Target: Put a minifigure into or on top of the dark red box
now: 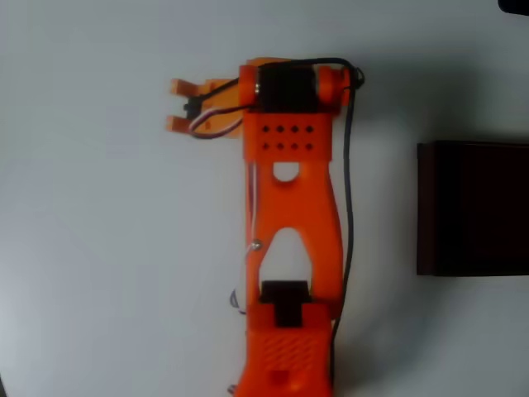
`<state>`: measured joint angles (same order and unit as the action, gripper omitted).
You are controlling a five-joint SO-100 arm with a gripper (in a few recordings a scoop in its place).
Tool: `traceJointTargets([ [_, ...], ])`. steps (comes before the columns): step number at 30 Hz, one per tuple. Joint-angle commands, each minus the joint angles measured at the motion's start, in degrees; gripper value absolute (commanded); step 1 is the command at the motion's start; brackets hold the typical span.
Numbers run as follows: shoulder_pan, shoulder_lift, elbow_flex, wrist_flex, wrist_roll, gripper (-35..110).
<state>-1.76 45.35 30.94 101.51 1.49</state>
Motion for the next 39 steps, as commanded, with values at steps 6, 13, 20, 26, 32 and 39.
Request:
traceJointTargets([
  [6,0.5,-4.9,-8.3,0.9,-0.4,23],
  [13,2.6,-8.6,-11.6,1.1,-1.7,24],
  [20,4.7,-9.1,-12.6,1.3,-2.6,24],
  [26,5.8,-10.6,-13.9,1.4,-3.6,24],
  [32,5.0,-11.6,-13.7,1.5,-4.0,24],
  [39,4.9,-11.9,-14.5,1.7,-4.0,24],
])
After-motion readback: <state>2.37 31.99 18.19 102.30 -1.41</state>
